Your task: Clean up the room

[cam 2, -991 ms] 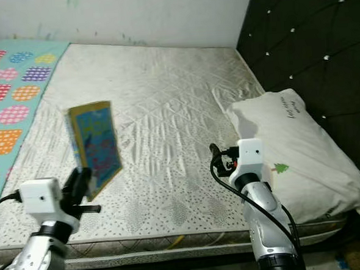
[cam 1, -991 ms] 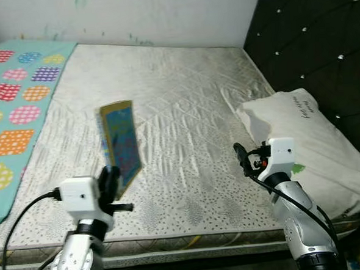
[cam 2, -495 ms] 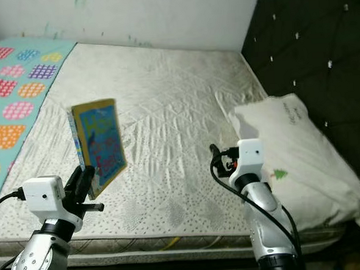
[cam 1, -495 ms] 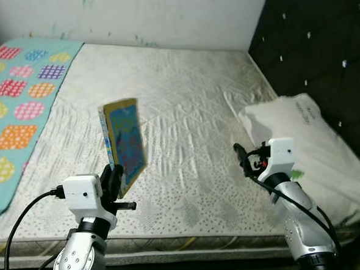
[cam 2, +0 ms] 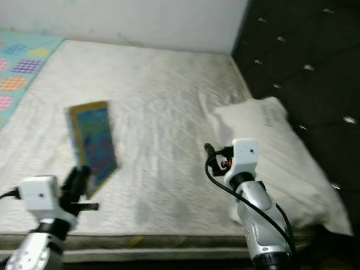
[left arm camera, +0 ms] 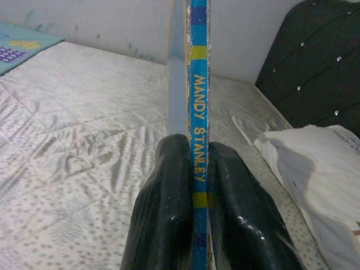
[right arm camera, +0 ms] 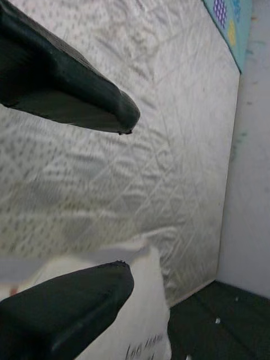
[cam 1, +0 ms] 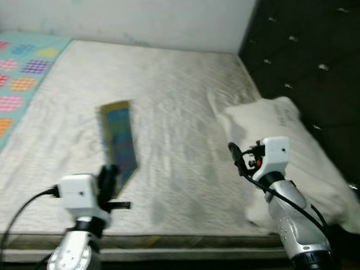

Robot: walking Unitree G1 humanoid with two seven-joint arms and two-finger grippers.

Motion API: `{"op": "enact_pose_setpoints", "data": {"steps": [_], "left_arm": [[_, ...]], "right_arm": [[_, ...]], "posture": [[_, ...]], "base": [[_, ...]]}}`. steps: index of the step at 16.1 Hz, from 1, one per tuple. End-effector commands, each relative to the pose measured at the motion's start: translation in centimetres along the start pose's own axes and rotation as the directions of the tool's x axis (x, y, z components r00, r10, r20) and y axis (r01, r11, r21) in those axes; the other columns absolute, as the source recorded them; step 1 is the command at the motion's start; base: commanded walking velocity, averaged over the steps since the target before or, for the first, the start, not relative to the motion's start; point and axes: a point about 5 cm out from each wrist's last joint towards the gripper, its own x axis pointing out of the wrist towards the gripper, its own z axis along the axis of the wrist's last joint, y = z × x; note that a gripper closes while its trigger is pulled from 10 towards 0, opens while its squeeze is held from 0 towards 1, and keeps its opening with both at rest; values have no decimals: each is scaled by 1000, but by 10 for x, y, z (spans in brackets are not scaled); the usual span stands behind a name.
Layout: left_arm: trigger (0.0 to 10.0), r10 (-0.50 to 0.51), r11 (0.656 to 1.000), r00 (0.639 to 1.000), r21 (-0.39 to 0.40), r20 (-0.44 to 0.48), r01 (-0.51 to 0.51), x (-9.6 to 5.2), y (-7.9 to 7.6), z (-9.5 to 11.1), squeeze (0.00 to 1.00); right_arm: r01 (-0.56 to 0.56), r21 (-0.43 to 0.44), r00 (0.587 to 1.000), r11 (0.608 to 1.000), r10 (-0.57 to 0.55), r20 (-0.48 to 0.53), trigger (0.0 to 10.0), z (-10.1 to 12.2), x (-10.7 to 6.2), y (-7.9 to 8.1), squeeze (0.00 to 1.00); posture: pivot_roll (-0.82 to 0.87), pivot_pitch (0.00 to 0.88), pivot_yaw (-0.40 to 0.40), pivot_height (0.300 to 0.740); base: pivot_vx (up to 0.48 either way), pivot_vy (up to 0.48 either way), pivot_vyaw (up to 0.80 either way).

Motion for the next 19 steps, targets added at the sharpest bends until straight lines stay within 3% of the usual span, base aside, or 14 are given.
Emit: {"op": "enact_pose_setpoints", "data": {"steps": [1, 3, 9, 14, 19], "left_arm": [[10000, -47, 999, 998, -13, 41, 47, 3, -11, 7, 0], [10000, -46, 999, 998, -11, 51, 47, 4, -12, 9, 0], [10000, -66, 997, 994, -34, 85, 69, 5, -12, 14, 0], [10000, -96, 995, 990, -27, 104, 100, 6, -15, 18, 0], [10000, -105, 994, 989, -29, 106, 109, 6, -16, 18, 0]], "right_arm": [[27, -13, 1000, 1000, -27, 2, 10000, 2, -2, -10, 0], [27, -13, 1000, 1000, -27, 3, 10000, 2, -2, -10, 0], [22, -15, 1000, 1000, -22, 2, 10000, 2, 0, -9, 0], [18, -12, 1000, 1000, -18, 9, 10000, 4, 2, -9, 0], [15, -14, 1000, 1000, -15, 12, 10000, 4, 3, -8, 0]], "posture": [[30, 84, -103, 740], [30, 83, -102, 740], [31, 76, -104, 740], [32, 70, -106, 740], [35, 66, -104, 740]], "base": [[0, -480, 0], [0, -399, 0], [0, 0, 0], [0, 0, -532], [241, 0, 0]]}}
